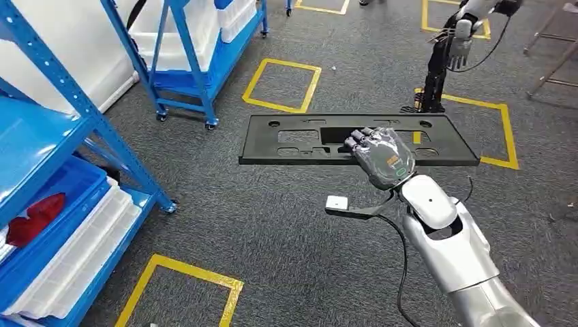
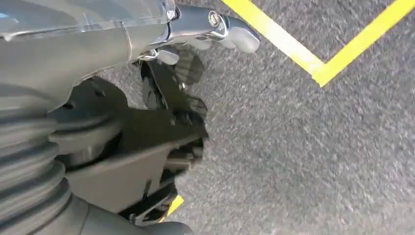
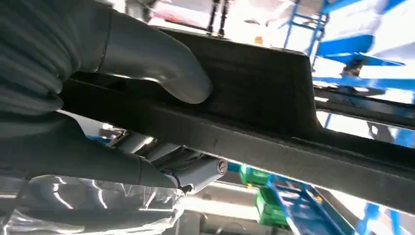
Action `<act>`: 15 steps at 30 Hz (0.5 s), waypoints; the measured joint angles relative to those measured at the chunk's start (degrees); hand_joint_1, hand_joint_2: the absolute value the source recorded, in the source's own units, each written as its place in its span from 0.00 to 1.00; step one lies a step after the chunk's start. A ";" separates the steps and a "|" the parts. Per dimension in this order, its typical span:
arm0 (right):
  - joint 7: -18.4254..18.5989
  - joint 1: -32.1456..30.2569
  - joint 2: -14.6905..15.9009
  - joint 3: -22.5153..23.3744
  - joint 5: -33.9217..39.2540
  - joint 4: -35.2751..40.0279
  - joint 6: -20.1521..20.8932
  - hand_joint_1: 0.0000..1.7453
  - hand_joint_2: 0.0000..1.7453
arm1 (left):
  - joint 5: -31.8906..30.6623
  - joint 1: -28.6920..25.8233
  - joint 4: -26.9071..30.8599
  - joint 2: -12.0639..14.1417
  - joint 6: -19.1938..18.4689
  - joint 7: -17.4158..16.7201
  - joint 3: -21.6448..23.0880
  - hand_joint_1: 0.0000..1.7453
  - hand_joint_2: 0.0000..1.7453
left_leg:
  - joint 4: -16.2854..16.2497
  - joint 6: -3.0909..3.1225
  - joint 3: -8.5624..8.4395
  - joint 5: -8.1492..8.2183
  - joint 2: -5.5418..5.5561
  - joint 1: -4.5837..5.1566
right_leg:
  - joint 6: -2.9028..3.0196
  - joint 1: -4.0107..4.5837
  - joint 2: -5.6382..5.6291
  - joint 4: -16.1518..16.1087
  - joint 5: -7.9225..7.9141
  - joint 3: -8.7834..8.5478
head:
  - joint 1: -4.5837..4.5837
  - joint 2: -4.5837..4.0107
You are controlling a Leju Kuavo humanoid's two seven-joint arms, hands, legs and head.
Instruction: Take the parts from the cabinet and place them on the table.
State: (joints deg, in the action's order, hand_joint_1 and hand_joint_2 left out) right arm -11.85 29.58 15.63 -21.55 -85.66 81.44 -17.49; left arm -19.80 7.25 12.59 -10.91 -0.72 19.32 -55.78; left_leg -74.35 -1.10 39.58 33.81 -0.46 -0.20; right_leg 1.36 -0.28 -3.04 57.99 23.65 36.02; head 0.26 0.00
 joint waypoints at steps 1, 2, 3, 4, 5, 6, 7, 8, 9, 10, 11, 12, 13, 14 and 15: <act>0.15 0.00 0.00 0.00 0.00 0.00 0.02 1.00 1.00 | 0.07 0.06 0.00 0.02 -0.05 -0.02 0.00 0.00 1.00 | 3.68 0.11 -1.48 -2.52 0.12 -0.02 | -0.05 -0.03 -0.82 0.16 0.03 0.01 | 0.00 0.00; 0.33 0.01 0.00 0.02 -0.07 0.00 0.04 1.00 1.00 | 0.07 0.11 0.00 0.02 -0.07 -0.04 0.00 0.00 1.00 | 8.67 0.27 -3.64 -5.31 0.68 -0.11 | -0.18 -0.07 -1.61 0.34 0.12 -0.02 | 0.00 0.00; 0.55 0.02 0.00 0.04 -0.20 0.02 0.15 1.00 1.00 | 0.07 0.14 0.00 0.02 -0.07 -0.04 0.00 0.00 1.00 | 13.69 0.42 -5.76 -7.60 2.71 -0.35 | -0.39 -0.13 -2.33 0.56 0.25 0.04 | 0.02 0.00; 0.65 0.09 0.02 0.04 -0.33 0.00 0.24 1.00 1.00 | 0.09 0.09 0.00 0.02 -0.07 -0.09 0.00 0.00 1.00 | 14.92 0.43 -6.23 -6.65 5.26 -0.54 | -0.76 0.14 -2.89 0.86 0.26 0.37 | -0.11 0.00; 0.68 0.12 0.02 0.07 -0.59 0.00 0.44 1.00 1.00 | 0.07 0.12 0.00 0.04 -0.07 -0.09 0.00 0.00 1.00 | 15.32 0.47 -6.51 -6.71 4.88 -0.63 | -1.12 -0.19 -3.70 0.96 0.05 0.77 | -0.07 0.00; 0.98 0.05 0.04 0.11 -0.94 0.02 0.74 1.00 1.00 | -0.04 0.14 0.00 0.04 -0.09 -0.07 0.00 0.00 1.00 | 15.33 0.70 -6.46 -6.71 4.31 -0.29 | -1.58 -0.52 -4.28 0.73 -0.16 0.97 | -0.02 -0.02; 1.37 -0.20 0.21 0.28 -1.07 0.02 1.01 1.00 1.00 | -0.13 0.27 0.00 0.04 -0.11 -0.07 0.00 0.00 1.00 | 15.40 1.06 -6.53 -6.84 3.76 -0.17 | -2.02 -0.67 -4.96 0.45 -0.40 0.99 | 0.00 0.00; 1.57 -0.35 0.28 0.35 -1.18 0.04 1.03 1.00 1.00 | -0.22 0.38 0.00 0.05 -0.13 -0.02 0.02 0.00 1.00 | 16.01 1.51 -6.72 -7.16 3.23 -0.25 | -2.45 -0.49 -5.57 0.29 -0.59 1.02 | -0.04 0.00; 1.70 -0.50 0.50 0.57 -1.31 0.04 1.05 1.00 1.00 | -0.35 0.55 0.02 0.04 -0.13 0.04 0.06 0.00 1.00 | 16.71 2.11 -7.05 -7.65 2.24 -0.56 | -2.45 -0.65 -4.32 0.70 -0.18 1.10 | -0.04 0.00; 1.75 -0.36 0.70 0.83 -1.46 0.02 1.09 1.00 1.00 | -0.63 0.66 0.00 0.04 -0.13 0.11 0.09 0.00 1.00 | 17.20 2.49 -7.28 -7.85 1.74 -0.38 | -2.68 -0.19 -0.61 2.73 1.36 2.08 | -0.45 -0.02; 1.92 -0.21 0.72 0.96 -1.62 0.04 1.11 1.00 1.00 | -0.90 0.60 0.00 0.04 0.24 0.22 0.11 0.00 1.00 | 17.24 2.68 -7.27 -7.88 1.09 -0.21 | -2.96 -0.23 1.02 6.58 3.50 3.95 | -0.57 0.00; 2.08 -0.24 0.70 0.96 -1.75 0.04 1.14 1.00 1.00 | -1.36 0.49 0.00 0.04 0.90 0.26 0.15 0.00 1.00 | 17.22 2.74 -7.25 -7.84 0.43 -0.06 | -3.18 -0.42 1.89 11.09 5.50 6.08 | -0.55 0.00; 2.21 -0.36 0.72 0.96 -1.84 -0.06 1.22 1.00 1.00 | -1.70 0.37 0.00 0.06 1.53 0.48 0.24 0.00 1.00 | 17.22 2.84 -7.23 -7.76 -0.45 0.07 | -3.40 -0.64 2.35 15.54 7.04 8.21 | -0.57 -0.02; 2.27 -0.47 0.72 1.01 -1.88 -0.22 1.29 1.00 1.00 | -1.84 0.32 0.02 0.09 1.68 0.79 0.30 0.00 1.00 | 17.20 2.87 -7.19 -7.72 -1.17 0.13 | -3.56 -0.80 2.53 17.55 7.26 9.19 | -0.57 0.00; 2.30 -0.66 0.72 1.03 -1.90 -0.37 1.33 1.00 1.00 | -1.86 0.33 0.00 0.09 1.79 0.96 0.37 0.00 1.00 | 17.20 2.81 -7.22 -7.65 -1.83 0.15 | -3.68 -0.93 2.66 16.83 6.26 8.76 | -0.59 0.00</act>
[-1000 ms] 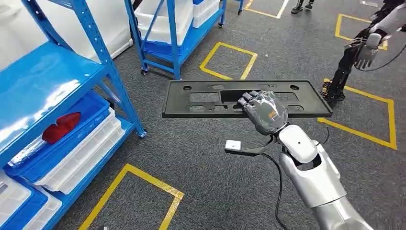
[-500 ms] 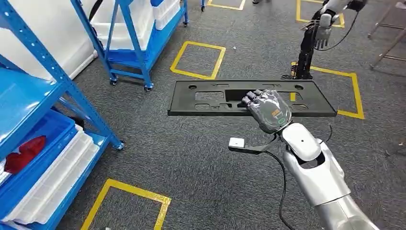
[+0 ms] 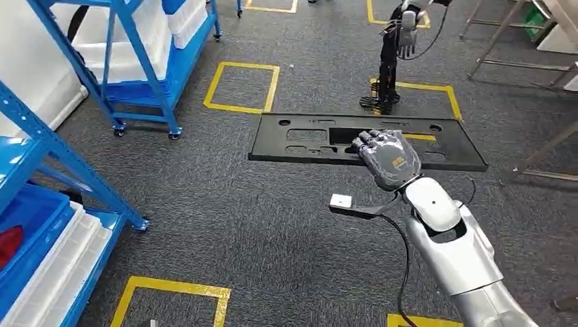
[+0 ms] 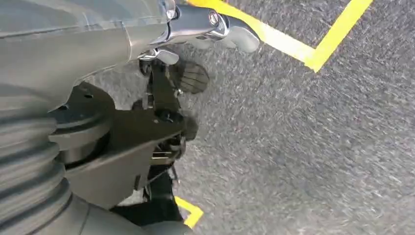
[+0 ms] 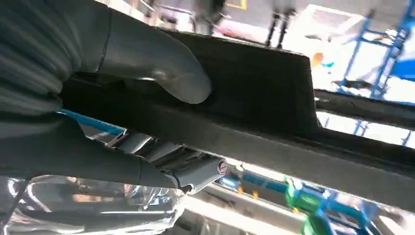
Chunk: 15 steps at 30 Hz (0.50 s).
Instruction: Take the parts from the cabinet and place them on the table.
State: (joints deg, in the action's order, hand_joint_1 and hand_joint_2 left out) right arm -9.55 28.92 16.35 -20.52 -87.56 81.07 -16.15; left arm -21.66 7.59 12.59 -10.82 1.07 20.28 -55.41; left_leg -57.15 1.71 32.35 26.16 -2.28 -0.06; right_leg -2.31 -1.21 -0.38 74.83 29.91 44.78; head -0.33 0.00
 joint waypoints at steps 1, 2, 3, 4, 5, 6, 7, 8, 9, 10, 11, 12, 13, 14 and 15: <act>0.06 -0.08 0.00 0.09 0.00 -0.09 0.04 1.00 1.00 | -0.04 0.04 0.00 -0.02 0.00 0.18 0.13 0.00 1.00 | -0.03 -0.08 -0.02 0.09 -0.64 0.01 | -0.02 -0.07 0.25 -2.97 -1.78 -1.56 | 0.00 0.00; 0.07 -0.07 0.04 0.22 0.00 -0.07 0.07 1.00 1.00 | -0.07 0.04 0.00 -0.04 0.00 0.37 0.26 0.00 1.00 | -0.08 -0.23 -0.11 0.23 -1.31 0.02 | 0.05 -0.07 0.92 -8.31 -4.19 -4.46 | 0.00 0.00; 0.07 -0.04 0.07 0.33 0.00 -0.07 0.07 1.00 1.00 | -0.07 0.05 0.00 -0.07 0.00 0.44 0.33 0.00 1.00 | -0.16 -0.46 -0.27 0.43 -1.84 0.04 | 0.22 0.01 2.46 -13.76 -6.27 -7.59 | 0.00 0.00; 0.09 0.00 0.09 0.53 0.00 -0.07 0.07 1.00 1.00 | -0.04 0.07 0.00 -0.07 -0.07 0.50 0.48 0.00 1.00 | -0.22 -0.74 -0.35 0.66 -2.40 0.32 | 0.64 0.71 5.17 -16.79 -5.40 -9.17 | 0.02 0.00; 0.11 0.05 0.09 0.55 0.00 -0.02 0.07 1.00 1.00 | -0.04 0.10 0.00 -0.07 -0.18 0.68 0.59 0.00 1.00 | -0.39 -1.09 -0.34 0.89 -2.85 0.55 | 1.39 0.99 4.42 -17.00 -5.83 -8.99 | 0.11 0.00; 0.15 0.05 0.13 0.61 -0.04 -0.02 0.11 1.00 1.00 | 0.04 0.07 0.00 -0.07 -0.40 0.81 0.66 0.00 1.00 | -0.30 -1.37 -0.43 0.96 -3.33 0.48 | 1.62 1.06 3.67 -16.80 -5.69 -8.83 | 0.07 -0.02; 0.19 -0.04 0.24 0.81 -0.13 -0.02 0.26 1.00 1.00 | 0.11 0.09 0.00 -0.07 -0.74 0.90 0.68 0.00 1.00 | -0.27 -1.66 -0.63 1.14 -3.90 0.46 | 1.78 1.16 3.07 -16.80 -5.62 -8.75 | 0.02 0.00; 0.24 -0.14 0.28 1.01 -0.20 -0.02 0.42 1.00 1.00 | 0.13 0.13 0.00 -0.11 -1.12 0.98 0.70 0.00 1.00 | -0.22 -1.91 -0.83 1.27 -4.53 0.46 | 2.04 1.17 2.39 -16.95 -5.71 -8.73 | 0.11 0.00; 0.31 -0.18 0.42 1.29 -0.26 0.02 0.53 1.00 1.00 | 0.15 0.23 0.00 -0.11 -1.31 1.01 0.72 0.00 1.00 | -0.43 -2.34 -0.61 1.79 -4.70 0.45 | 2.50 0.56 1.69 -17.41 -6.02 -9.13 | 0.07 0.00; 0.35 -0.18 0.42 1.49 -0.33 0.15 0.59 1.00 1.00 | 0.28 0.30 0.00 -0.11 -1.44 1.07 0.72 0.00 1.00 | -2.24 -2.60 -0.24 3.04 -1.86 -0.01 | 2.62 0.58 1.17 -17.56 -6.02 -9.29 | 0.07 0.00; 0.44 -0.14 0.42 1.53 -0.39 0.15 0.61 1.00 1.00 | 0.33 0.24 0.00 -0.11 -1.60 1.16 0.72 0.00 1.00 | -5.85 -2.63 1.35 5.06 -0.11 -0.08 | 2.95 0.54 0.82 -17.55 -5.99 -9.31 | 0.18 0.00; 0.59 -0.21 0.48 1.66 -0.46 0.13 0.70 1.00 1.00 | 0.50 0.00 0.00 -0.11 -1.79 1.18 0.72 0.00 1.00 | -10.71 -2.75 3.68 7.27 0.88 -0.15 | 3.07 0.55 0.06 -17.54 -6.02 -9.33 | 0.11 0.00; 0.70 -0.30 0.48 1.68 -0.48 0.13 0.74 1.00 1.00 | 0.50 -0.22 0.00 -0.11 -1.95 1.18 0.72 0.00 1.00 | -15.18 -2.86 5.91 8.91 1.37 -0.16 | 3.15 0.57 -0.69 -17.52 -6.00 -9.31 | 0.11 0.00; 0.74 -0.56 0.48 1.68 -0.55 0.13 0.79 1.00 1.00 | 0.52 -0.34 0.00 -0.11 -2.06 1.18 0.72 0.00 1.00 | -18.39 -2.94 7.69 9.38 1.67 -0.17 | 3.15 0.57 -1.59 -17.47 -6.00 -9.35 | 0.15 0.00; 0.79 -0.81 0.48 1.81 -0.61 0.11 0.90 1.00 1.00 | 0.57 -0.36 0.00 -0.11 -2.10 1.18 0.72 0.00 1.00 | -18.59 -2.94 8.08 8.57 1.71 -0.19 | 3.14 0.56 -2.33 -17.45 -5.99 -9.38 | 0.09 0.00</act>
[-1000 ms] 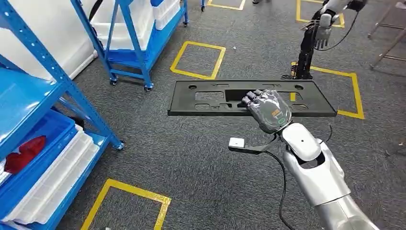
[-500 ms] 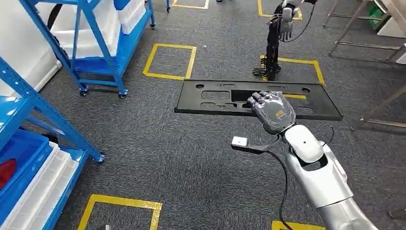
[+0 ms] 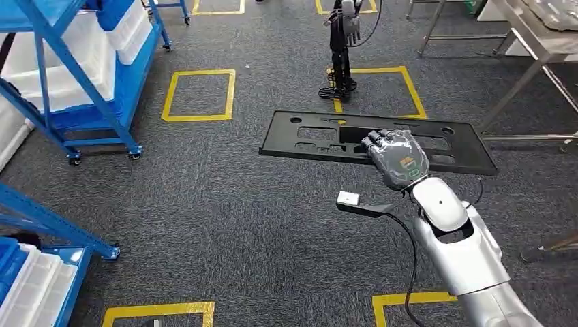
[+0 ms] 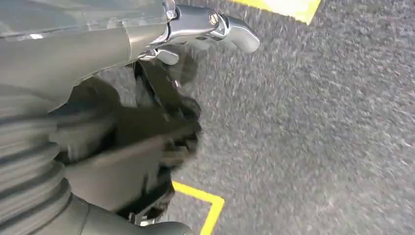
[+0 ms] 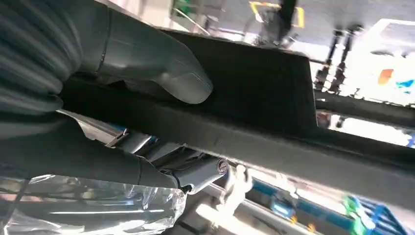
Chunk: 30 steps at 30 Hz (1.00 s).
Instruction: Take the parts from the cabinet and place them on the table.
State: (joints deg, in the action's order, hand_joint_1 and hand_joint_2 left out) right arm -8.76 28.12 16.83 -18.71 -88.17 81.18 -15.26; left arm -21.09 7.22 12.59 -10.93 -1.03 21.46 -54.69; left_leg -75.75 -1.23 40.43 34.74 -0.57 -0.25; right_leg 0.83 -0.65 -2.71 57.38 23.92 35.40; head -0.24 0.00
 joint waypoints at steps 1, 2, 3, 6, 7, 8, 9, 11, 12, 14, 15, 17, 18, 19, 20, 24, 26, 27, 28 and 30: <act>0.06 -0.27 0.07 0.17 0.00 0.00 0.07 1.00 1.00 | 0.09 0.05 0.00 0.02 -0.09 0.11 -0.02 0.00 1.00 | 2.50 0.05 -0.74 -2.21 0.06 -0.09 | -0.06 -0.04 -0.88 0.08 0.03 -0.04 | 0.07 0.00; 0.17 -0.32 0.07 0.24 0.00 0.00 0.13 1.00 1.00 | 0.11 0.13 0.00 0.04 -0.11 0.17 -0.02 0.00 1.00 | 6.60 0.09 -2.34 -4.88 0.31 -0.24 | -0.18 -0.10 -1.69 0.22 0.11 -0.07 | 0.02 0.00; 0.22 -0.29 0.07 0.33 0.00 0.00 0.24 1.00 1.00 | 0.13 0.19 0.00 0.04 -0.13 0.15 -0.02 0.00 1.00 | 11.41 0.12 -4.35 -7.58 1.19 -0.47 | -0.45 -0.19 -2.45 0.45 0.28 -0.10 | 0.07 0.00; 0.48 0.05 0.15 0.77 -0.11 -0.07 0.87 1.00 1.00 | 0.37 0.08 0.00 0.04 -0.15 0.15 -0.02 0.00 1.00 | 16.36 0.42 -6.22 -8.19 5.07 -0.99 | -1.66 -0.30 -4.37 1.40 0.36 1.05 | -0.06 0.00; 0.50 -0.03 0.31 1.03 -0.18 -0.11 1.07 1.00 1.00 | 0.48 0.15 0.00 0.04 -0.15 0.15 -0.02 0.00 1.00 | 16.39 0.79 -6.23 -8.18 4.46 -0.66 | -2.10 -0.55 -5.02 1.17 0.20 1.21 | 0.09 -0.02; 0.57 -0.13 0.33 1.22 -0.17 -0.17 1.33 1.00 1.00 | 0.63 0.24 0.00 0.04 -0.11 0.15 -0.04 0.00 1.00 | 16.49 1.18 -6.27 -8.32 3.89 -0.48 | -2.60 -0.74 -5.69 0.88 -0.04 1.29 | 0.00 0.00; 0.66 -0.13 0.48 1.38 -0.17 -0.20 1.71 1.00 1.00 | 0.59 0.38 0.00 0.04 -0.13 0.15 -0.04 0.00 1.00 | 17.14 1.76 -6.37 -8.71 3.27 -0.78 | -2.99 -0.75 -6.28 0.88 -0.12 1.37 | 0.04 0.00; 0.98 0.18 0.79 1.83 -0.15 -0.37 2.05 1.00 1.00 | 0.61 0.62 0.00 0.02 -0.17 0.15 -0.04 0.00 1.00 | 17.69 2.53 -6.60 -9.08 1.93 -0.64 | -3.12 -0.29 -0.05 4.89 2.64 3.25 | -0.66 0.00; 1.16 0.42 0.79 1.90 -0.15 -0.53 2.10 1.00 1.00 | 0.61 0.50 0.00 0.04 -0.17 0.13 -0.04 0.00 1.00 | 17.69 2.67 -6.58 -9.05 1.26 -0.37 | -3.31 -0.28 1.25 9.15 4.77 5.32 | -0.65 0.00; 1.33 0.25 0.79 1.92 -0.15 -0.81 2.29 1.00 1.00 | 0.66 0.21 0.00 0.07 -0.15 0.11 -0.09 0.00 1.00 | 17.65 2.90 -6.59 -8.90 -0.23 -0.06 | -3.46 -0.41 2.21 17.52 7.74 9.28 | -0.68 0.00; 1.33 0.17 0.79 1.97 -0.17 -1.05 2.55 1.00 1.00 | 0.68 0.19 0.00 0.07 -0.15 0.02 -0.09 0.00 1.00 | 17.64 2.93 -6.59 -8.87 -0.87 0.04 | -3.44 -0.44 2.30 18.68 7.57 9.89 | -0.74 0.00; 1.35 0.25 0.79 2.08 -0.15 -1.55 2.86 1.00 1.00 | 0.72 0.24 0.00 0.04 -0.13 -0.07 -0.09 0.00 1.00 | 17.61 2.92 -6.68 -8.68 -2.28 0.21 | -3.16 -0.38 2.71 12.61 3.86 6.69 | -0.70 0.00; 1.35 0.40 0.79 2.16 -0.13 -1.66 2.88 1.00 1.00 | 0.72 0.23 0.00 0.00 -0.13 -0.11 -0.09 0.00 1.00 | 17.59 2.85 -6.80 -8.55 -2.88 0.27 | -2.85 -0.17 3.69 7.30 1.64 3.81 | -0.70 0.00; 1.33 0.73 0.79 2.21 -0.11 -1.75 2.88 1.00 1.00 | 0.72 0.23 0.00 -0.02 -0.13 -0.13 -0.11 0.00 1.00 | 17.56 2.69 -6.97 -8.41 -3.42 0.39 | -2.35 0.25 6.13 2.34 0.10 0.97 | -0.72 0.00; 1.33 1.14 0.77 2.21 -0.02 -1.88 2.91 1.00 1.00 | 0.74 0.23 0.00 -0.04 -0.13 -0.13 -0.11 0.00 1.00 | 17.45 2.37 -6.98 -8.19 -3.90 0.83 | -1.79 1.17 7.84 0.93 0.92 0.44 | -0.70 0.00; 1.12 1.40 1.07 2.27 0.68 -2.30 3.10 1.00 1.00 | 0.74 0.42 0.00 -0.15 -0.13 -0.24 -0.13 0.00 1.00 | 17.79 1.31 -7.83 -7.75 -6.18 0.88 | -0.68 1.03 4.89 0.34 0.44 0.43 | -0.70 0.00; 1.14 1.73 1.05 2.23 0.83 -2.45 3.19 1.00 1.00 | 0.76 0.44 0.00 -0.13 -0.13 -0.28 -0.15 0.00 1.00 | 14.75 0.66 -6.74 -5.54 -2.20 0.52 | -0.17 0.36 3.72 -0.20 0.13 -0.14 | -0.61 0.00; 1.14 1.99 1.03 2.18 0.83 -2.56 3.23 1.00 1.00 | 0.85 0.30 0.00 -0.13 -0.15 -0.31 -0.15 0.00 1.00 | 10.41 0.57 -4.72 -3.21 -0.90 0.39 | 0.07 0.31 3.13 -0.19 0.07 -0.15 | -0.44 0.00; 1.12 2.07 0.98 2.10 0.83 -2.60 3.28 1.00 1.00 | 0.94 0.12 0.00 -0.13 -0.15 -0.37 -0.15 0.00 1.00 | 5.66 0.41 -2.45 -1.14 -0.28 0.29 | 0.15 0.33 2.40 -0.19 0.08 -0.17 | -0.26 0.00; 1.09 2.08 0.90 1.81 0.83 -2.91 3.54 1.00 1.00 | 1.11 -0.10 0.00 -0.11 -0.17 -0.39 -0.17 0.00 1.00 | -0.52 0.24 0.81 0.19 0.07 0.18 | 0.18 0.39 0.87 -0.14 0.11 -0.22 | -0.28 0.00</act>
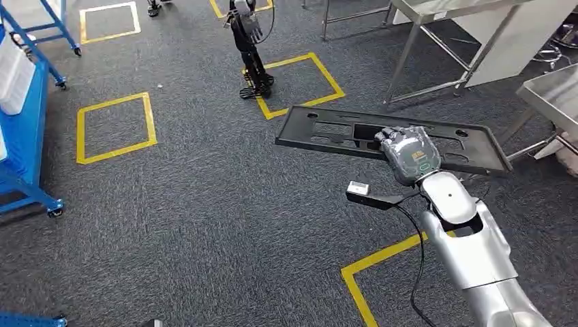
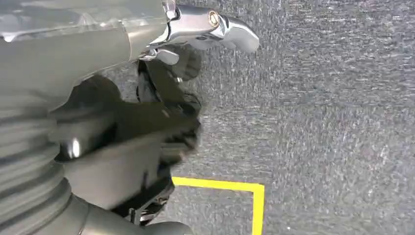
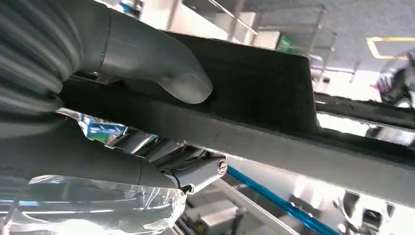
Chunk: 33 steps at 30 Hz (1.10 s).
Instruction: Take the parts from the cabinet and place them on the table.
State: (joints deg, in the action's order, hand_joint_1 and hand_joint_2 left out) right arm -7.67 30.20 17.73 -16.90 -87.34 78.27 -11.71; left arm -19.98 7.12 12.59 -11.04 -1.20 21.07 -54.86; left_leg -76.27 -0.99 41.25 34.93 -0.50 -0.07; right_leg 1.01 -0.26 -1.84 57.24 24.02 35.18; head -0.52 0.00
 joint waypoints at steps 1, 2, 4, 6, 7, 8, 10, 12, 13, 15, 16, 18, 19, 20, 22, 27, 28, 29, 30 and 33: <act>-0.02 0.00 0.00 -0.15 0.02 -0.15 0.22 1.00 1.00 | 0.09 -0.03 0.00 0.00 0.00 0.00 -0.07 0.00 1.00 | 0.79 0.01 -0.10 -1.26 0.01 -0.03 | -0.01 -0.02 -0.77 0.04 0.00 -0.05 | 0.00 0.00; 0.00 0.02 0.00 -0.22 0.02 -0.28 0.28 1.00 1.00 | 0.15 0.00 0.00 0.00 0.00 -0.09 -0.13 0.00 1.00 | 4.37 0.08 -1.49 -3.80 0.10 -0.12 | -0.07 -0.08 -1.60 0.14 0.02 -0.06 | 0.00 -0.02; 0.00 0.24 0.00 -0.26 0.02 -0.28 0.26 1.00 1.00 | 0.17 0.02 0.00 0.02 0.00 -0.15 -0.24 0.00 1.00 | 14.11 0.21 -5.71 -8.95 2.38 -0.55 | -0.44 -0.20 -3.01 0.53 0.23 -0.01 | 0.00 0.00; 0.02 0.71 0.00 -0.39 0.04 -0.44 0.30 1.00 1.00 | 0.22 -0.14 0.00 0.02 0.00 -0.30 -0.39 0.00 1.00 | 17.43 0.41 -7.15 -8.76 4.85 -1.05 | -1.09 -0.05 -4.31 1.28 0.34 0.67 | -0.17 0.00; 0.04 0.75 0.00 -0.41 0.06 -0.48 0.31 1.00 1.00 | 0.22 -0.08 0.00 0.02 0.00 -0.33 -0.41 0.00 1.00 | 17.39 0.54 -7.13 -8.73 4.38 -0.70 | -1.47 -0.26 -4.81 1.14 0.23 0.90 | 0.00 -0.02; 0.07 0.68 0.00 -0.39 0.07 -0.50 0.33 1.00 1.00 | 0.22 0.01 0.00 0.00 0.02 -0.33 -0.42 0.00 1.00 | 17.33 1.02 -7.19 -8.72 3.84 -0.44 | -2.00 -0.51 -5.53 0.84 0.03 0.95 | 0.11 0.00; 0.09 0.54 0.07 -0.37 0.09 -0.57 0.31 1.00 1.00 | 0.31 0.14 0.00 -0.13 0.00 -0.35 -0.46 0.00 1.00 | 18.35 1.94 -7.49 -9.31 2.45 -0.88 | -2.49 -0.68 -5.58 1.11 0.23 1.19 | 0.13 0.00; 0.17 0.97 0.15 -0.35 0.18 -0.59 0.33 1.00 1.00 | 0.31 0.17 0.02 -0.15 0.00 -0.39 -0.50 0.00 1.00 | 18.70 2.33 -7.67 -9.42 1.31 -0.62 | -2.87 -0.22 -0.42 6.27 3.63 3.66 | -0.61 0.00; 0.18 0.97 0.11 -0.39 0.20 -0.59 0.33 1.00 1.00 | 0.33 0.02 0.02 -0.15 0.00 -0.46 -0.54 0.00 1.00 | 18.69 2.45 -7.67 -9.33 0.67 -0.50 | -3.06 -0.30 0.58 11.04 5.82 5.85 | -0.54 0.00; 0.26 0.53 0.09 -0.39 0.20 -0.61 0.33 1.00 1.00 | 0.33 -0.18 0.02 -0.13 0.02 -0.48 -0.72 0.00 1.00 | 18.65 2.56 -7.69 -9.14 -0.78 -0.39 | -3.37 -0.60 1.28 18.16 7.90 9.34 | -0.59 0.00; 0.28 0.30 0.09 -0.39 0.20 -0.63 0.35 1.00 1.00 | 0.33 -0.17 0.02 -0.15 0.02 -0.48 -0.77 0.00 1.00 | 18.64 2.51 -7.74 -9.05 -1.43 -0.39 | -3.45 -0.68 1.42 17.86 7.05 9.24 | -0.59 0.00; 0.37 0.20 0.11 -0.37 0.20 -0.59 0.33 1.00 1.00 | 0.33 -0.14 0.02 -0.20 0.02 -0.48 -0.79 0.00 1.00 | 18.57 2.30 -8.01 -8.74 -2.74 -0.39 | -3.35 -0.68 2.13 10.21 2.72 5.31 | -0.61 0.00; 0.44 0.26 0.11 -0.33 0.20 -0.48 0.33 1.00 1.00 | 0.33 -0.14 0.02 -0.22 0.02 -0.50 -0.81 0.00 1.00 | 18.53 2.07 -8.33 -8.47 -3.38 -0.38 | -3.12 -0.56 3.57 4.28 0.24 2.05 | -0.59 0.00; 0.48 0.34 0.11 -0.28 0.20 -0.41 0.33 1.00 1.00 | 0.33 -0.15 0.02 -0.22 0.02 -0.50 -0.81 0.00 1.00 | 18.53 1.79 -8.52 -8.23 -3.87 -0.08 | -2.84 0.02 6.75 1.01 0.56 0.39 | -0.61 0.00; 0.53 0.44 0.11 -0.26 0.20 -0.39 0.33 1.00 1.00 | 0.33 -0.14 0.02 -0.24 0.02 -0.50 -0.85 0.00 1.00 | 18.37 1.22 -8.66 -7.88 -4.79 0.28 | -1.94 0.50 5.52 0.77 0.51 0.61 | -0.46 0.00; 0.61 -0.12 0.33 0.20 0.22 0.22 0.33 1.00 1.00 | 0.33 -0.01 0.02 -0.24 0.02 -0.52 -0.87 0.00 1.00 | 13.71 -0.13 -7.35 -4.28 -1.44 -0.13 | -0.39 -0.15 2.45 0.21 0.32 0.07 | -0.31 0.00; 0.61 -0.16 0.33 0.20 0.26 0.29 0.37 1.00 1.00 | 0.33 -0.21 0.02 -0.24 0.02 -0.52 -0.87 0.00 1.00 | 9.15 -0.20 -5.18 -2.13 -0.62 -0.25 | -0.19 -0.10 1.75 0.22 0.32 0.03 | -0.28 0.00; 0.59 -0.28 0.33 0.20 0.39 0.37 0.44 1.00 1.00 | 0.26 -0.39 0.02 -0.24 0.02 -0.52 -0.87 0.00 1.00 | 4.22 -0.33 -2.69 -0.26 -0.20 -0.25 | -0.11 -0.05 0.89 0.26 0.36 0.03 | -0.31 0.00; 0.59 -0.49 0.33 0.20 0.55 0.39 0.48 1.00 1.00 | 0.26 -0.49 0.02 -0.24 0.02 -0.50 -0.90 0.00 1.00 | 0.67 -0.38 -0.75 0.49 -0.03 -0.25 | -0.09 0.02 0.03 0.28 0.37 0.01 | -0.24 0.00; 0.59 -0.93 0.39 0.26 0.79 0.39 0.63 1.00 1.00 | 0.26 -0.49 0.02 -0.22 0.07 -0.48 -0.92 0.00 1.00 | 6.20 -0.01 -2.19 -5.05 0.32 -0.27 | -0.22 0.01 -2.50 0.45 0.47 -0.21 | -0.26 0.00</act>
State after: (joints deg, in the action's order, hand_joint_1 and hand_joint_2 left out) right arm -7.08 29.27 18.12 -16.63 -86.55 78.66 -11.08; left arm -19.71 6.64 12.61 -11.26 -1.14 20.59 -55.78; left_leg -70.07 -1.00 39.06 29.88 -0.18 -0.33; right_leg 0.80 -0.25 -4.35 57.69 24.49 34.97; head -0.79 0.00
